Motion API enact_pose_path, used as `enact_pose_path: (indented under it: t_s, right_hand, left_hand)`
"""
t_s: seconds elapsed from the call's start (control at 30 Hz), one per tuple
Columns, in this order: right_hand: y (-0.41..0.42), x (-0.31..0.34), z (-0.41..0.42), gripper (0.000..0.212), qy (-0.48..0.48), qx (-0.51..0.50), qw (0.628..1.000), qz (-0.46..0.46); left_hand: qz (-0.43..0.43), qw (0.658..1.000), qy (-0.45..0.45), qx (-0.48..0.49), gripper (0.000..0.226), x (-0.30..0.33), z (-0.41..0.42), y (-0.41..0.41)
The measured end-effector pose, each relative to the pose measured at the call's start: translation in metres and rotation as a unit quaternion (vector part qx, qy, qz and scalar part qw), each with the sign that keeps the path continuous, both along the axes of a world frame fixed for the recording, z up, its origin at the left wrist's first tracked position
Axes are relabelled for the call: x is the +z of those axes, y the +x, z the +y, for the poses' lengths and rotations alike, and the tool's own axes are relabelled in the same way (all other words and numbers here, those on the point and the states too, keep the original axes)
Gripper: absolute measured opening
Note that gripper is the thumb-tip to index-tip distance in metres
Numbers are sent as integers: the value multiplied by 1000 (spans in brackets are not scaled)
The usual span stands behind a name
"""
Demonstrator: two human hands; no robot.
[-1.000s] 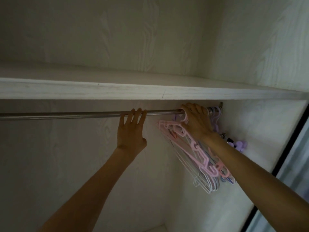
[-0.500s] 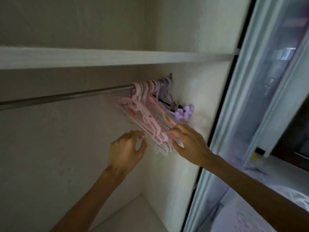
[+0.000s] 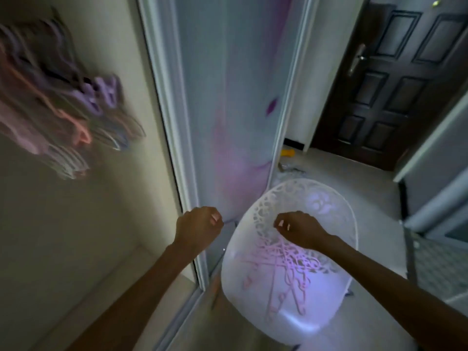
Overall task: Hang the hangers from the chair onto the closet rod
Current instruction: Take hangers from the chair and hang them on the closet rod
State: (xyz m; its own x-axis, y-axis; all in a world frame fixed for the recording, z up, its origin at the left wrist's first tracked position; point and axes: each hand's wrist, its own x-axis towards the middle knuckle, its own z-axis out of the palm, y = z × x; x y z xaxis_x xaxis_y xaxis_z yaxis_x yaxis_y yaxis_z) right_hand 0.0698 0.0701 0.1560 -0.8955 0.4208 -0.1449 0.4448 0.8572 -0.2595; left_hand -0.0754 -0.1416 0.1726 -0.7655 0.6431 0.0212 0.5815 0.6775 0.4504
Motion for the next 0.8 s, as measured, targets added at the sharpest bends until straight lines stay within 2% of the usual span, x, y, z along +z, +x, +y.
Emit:
enact_pose_path:
  t_s: [0.13, 0.2, 0.27, 0.33, 0.4, 0.53, 0.7, 0.8]
  right_hand:
    - [60, -55, 58, 23, -45, -84, 991, -96]
    - [72, -70, 60, 22, -61, -108, 985, -120]
    - [85, -97, 79, 22, -88, -140, 975, -149]
    - [92, -134, 98, 24, -93, -156, 966, -185]
    - [96, -168, 111, 25, -97, -166, 957, -219]
    - [89, -222, 128, 28, -120, -173, 938, -274]
    - [65, -295, 152, 30, -140, -214, 924, -285]
    - [51, -341, 156, 40, -163, -259, 912, -273]
  left_hand:
    - [-61, 996, -58, -3, 21, -49, 62, 20]
    - [-130, 987, -95, 20, 25, -67, 66, 18]
    - [-249, 962, -110, 20, 29, -107, 96, 7]
    - [-373, 922, -98, 34, 14, -153, 132, -6]
    - [-447, 886, -101, 70, 19, -189, 159, -11]
    - [-499, 847, -109, 147, 14, -262, 193, -25]
    - [-481, 857, -123, 140, 25, -339, 218, -47]
    - [-448, 875, -159, 94, 16, -378, 233, -46]
